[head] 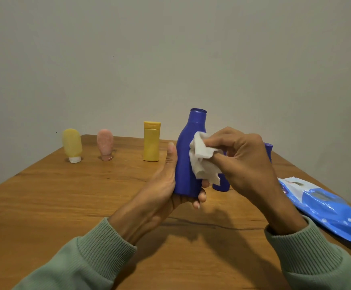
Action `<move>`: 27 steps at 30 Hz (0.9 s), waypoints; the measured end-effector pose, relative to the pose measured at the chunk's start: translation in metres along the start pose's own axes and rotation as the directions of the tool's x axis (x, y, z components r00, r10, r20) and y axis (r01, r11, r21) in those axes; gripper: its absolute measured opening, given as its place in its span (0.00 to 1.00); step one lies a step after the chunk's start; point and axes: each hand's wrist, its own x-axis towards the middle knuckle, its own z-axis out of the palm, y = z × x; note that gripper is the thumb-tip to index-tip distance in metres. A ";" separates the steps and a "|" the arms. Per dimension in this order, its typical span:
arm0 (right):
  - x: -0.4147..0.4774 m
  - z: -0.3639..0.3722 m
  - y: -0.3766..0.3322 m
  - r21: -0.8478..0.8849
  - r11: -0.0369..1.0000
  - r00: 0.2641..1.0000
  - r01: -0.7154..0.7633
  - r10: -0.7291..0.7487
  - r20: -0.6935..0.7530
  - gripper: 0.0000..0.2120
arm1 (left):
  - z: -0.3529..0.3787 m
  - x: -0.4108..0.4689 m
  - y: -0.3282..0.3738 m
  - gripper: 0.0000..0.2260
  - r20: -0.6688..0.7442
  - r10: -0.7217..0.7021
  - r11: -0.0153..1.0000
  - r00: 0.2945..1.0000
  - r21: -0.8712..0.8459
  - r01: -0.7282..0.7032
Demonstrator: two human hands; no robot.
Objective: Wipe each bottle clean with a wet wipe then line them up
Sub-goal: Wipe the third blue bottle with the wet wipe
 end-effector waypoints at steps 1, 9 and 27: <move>0.000 0.000 0.000 -0.031 1.000 0.999 -0.003 0.005 0.054 0.12 | 0.000 0.001 0.000 0.31 -0.016 0.015 1.000 1.000 0.013 -0.015; -0.001 0.005 0.001 0.009 1.000 0.992 0.019 -0.017 -0.125 0.11 | -0.002 0.001 -0.002 0.31 -0.012 0.012 0.996 1.000 0.085 -0.011; -0.004 0.006 -0.004 -0.072 0.997 0.997 0.033 -0.037 -0.066 0.12 | 0.000 -0.001 -0.008 0.32 -0.071 0.046 0.959 0.996 0.283 -0.024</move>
